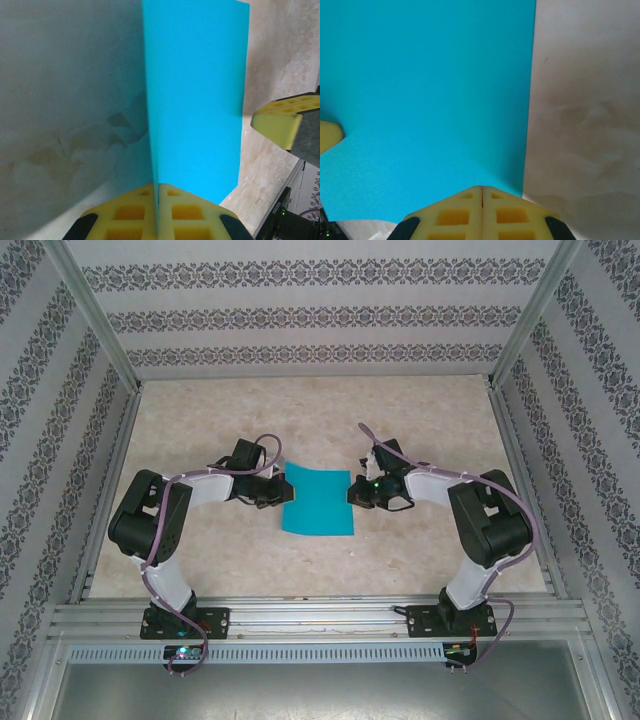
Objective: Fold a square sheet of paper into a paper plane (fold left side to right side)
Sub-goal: First fold in half a square sheet of paper at the center of the table.
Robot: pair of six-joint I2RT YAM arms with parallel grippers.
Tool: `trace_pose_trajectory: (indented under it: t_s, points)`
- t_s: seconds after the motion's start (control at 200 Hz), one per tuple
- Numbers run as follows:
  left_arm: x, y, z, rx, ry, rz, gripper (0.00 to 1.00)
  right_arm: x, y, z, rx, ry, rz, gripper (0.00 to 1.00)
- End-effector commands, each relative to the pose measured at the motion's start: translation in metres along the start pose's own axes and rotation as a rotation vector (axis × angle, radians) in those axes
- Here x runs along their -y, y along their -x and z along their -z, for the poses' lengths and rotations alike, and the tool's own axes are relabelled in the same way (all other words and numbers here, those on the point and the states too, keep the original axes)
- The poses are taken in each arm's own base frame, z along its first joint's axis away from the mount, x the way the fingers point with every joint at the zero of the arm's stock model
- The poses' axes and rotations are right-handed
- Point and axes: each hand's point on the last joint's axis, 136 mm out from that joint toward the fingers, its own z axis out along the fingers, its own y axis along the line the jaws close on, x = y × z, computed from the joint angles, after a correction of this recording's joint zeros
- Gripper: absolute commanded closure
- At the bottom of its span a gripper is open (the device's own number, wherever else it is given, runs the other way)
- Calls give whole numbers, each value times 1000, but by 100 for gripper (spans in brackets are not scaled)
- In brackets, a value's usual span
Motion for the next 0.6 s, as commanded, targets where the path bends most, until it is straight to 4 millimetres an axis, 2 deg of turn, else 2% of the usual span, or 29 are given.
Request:
trace_pose_trajectory:
  t_s: [0.0,0.315,0.595]
  points:
    - [0,-3,0,-22,10,-6,94,1,6,-4,8,-35,8,99]
    - [32,5,9,-15,-96,-17,78,26,-9,-15,-61,-157,10,98]
    - [69,14,13,-5,-214,-41,60,27,-9,-18,-61,-167,20,94]
